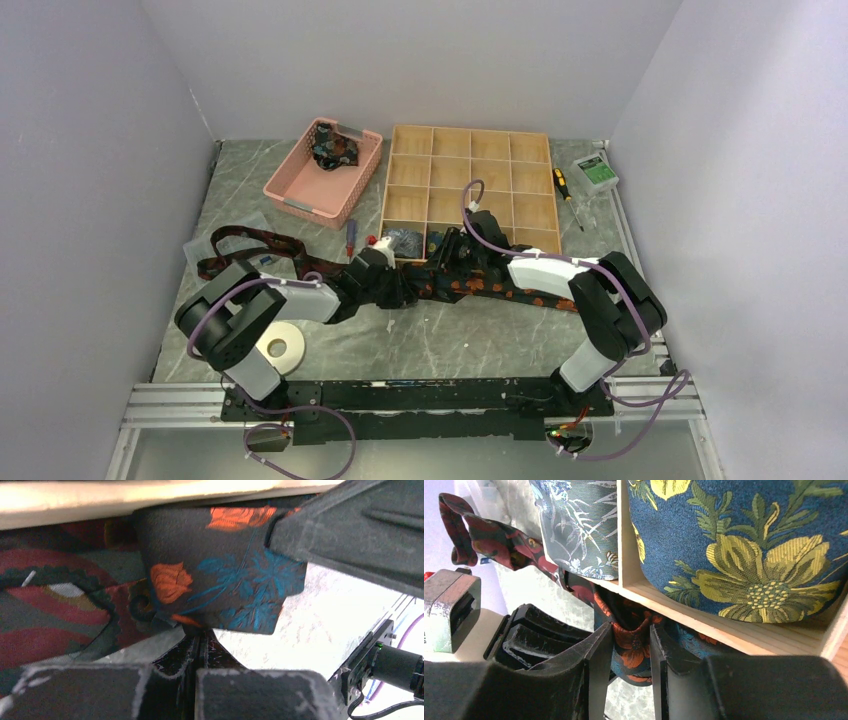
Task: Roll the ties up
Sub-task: Roll the tie at the center of the board.
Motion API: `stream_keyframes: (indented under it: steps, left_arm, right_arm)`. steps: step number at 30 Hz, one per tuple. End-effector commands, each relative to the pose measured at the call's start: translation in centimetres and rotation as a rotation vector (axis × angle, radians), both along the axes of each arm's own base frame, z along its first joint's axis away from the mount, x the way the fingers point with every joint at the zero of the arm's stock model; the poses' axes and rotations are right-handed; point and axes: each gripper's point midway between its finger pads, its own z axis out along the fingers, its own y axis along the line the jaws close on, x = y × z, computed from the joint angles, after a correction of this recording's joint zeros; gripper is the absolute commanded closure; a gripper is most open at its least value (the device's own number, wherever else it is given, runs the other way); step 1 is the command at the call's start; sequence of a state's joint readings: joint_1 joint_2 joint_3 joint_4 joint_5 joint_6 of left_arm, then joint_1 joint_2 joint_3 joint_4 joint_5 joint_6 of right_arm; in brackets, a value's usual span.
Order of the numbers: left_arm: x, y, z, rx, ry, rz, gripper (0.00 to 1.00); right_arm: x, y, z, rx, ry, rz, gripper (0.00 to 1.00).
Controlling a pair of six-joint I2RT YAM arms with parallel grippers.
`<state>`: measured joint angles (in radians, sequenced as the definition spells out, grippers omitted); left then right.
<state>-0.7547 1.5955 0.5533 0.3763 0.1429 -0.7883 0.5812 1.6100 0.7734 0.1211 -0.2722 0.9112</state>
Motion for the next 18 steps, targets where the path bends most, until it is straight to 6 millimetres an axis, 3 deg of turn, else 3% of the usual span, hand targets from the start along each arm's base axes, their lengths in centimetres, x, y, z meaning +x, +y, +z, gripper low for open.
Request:
stream_keyframes:
  steps: [1, 5, 12, 16, 18]
  left_arm:
    - [2.0, -0.8, 0.5, -0.021, -0.035, 0.046, 0.97]
    - [2.6, -0.6, -0.1, -0.005, -0.038, 0.08, 0.97]
    - [3.2, 0.2, -0.9, 0.029, -0.039, 0.137, 0.97]
    - [2.6, 0.2, 0.0, 0.015, -0.043, 0.11, 0.97]
    - [1.8, 0.4, 1.0, 0.008, -0.044, 0.079, 0.97]
  right_arm:
    - [-0.5, 0.5, 0.8, 0.056, 0.022, 0.001, 0.65]
    - [-0.9, 0.7, 0.6, 0.072, 0.055, 0.006, 0.63]
    - [-1.0, -0.4, 1.3, 0.012, 0.022, -0.003, 0.47]
    - [-0.8, -1.6, 2.7, -0.034, -0.053, -0.007, 0.41]
    - [-1.3, -1.9, 2.5, -0.037, -0.051, -0.006, 0.4]
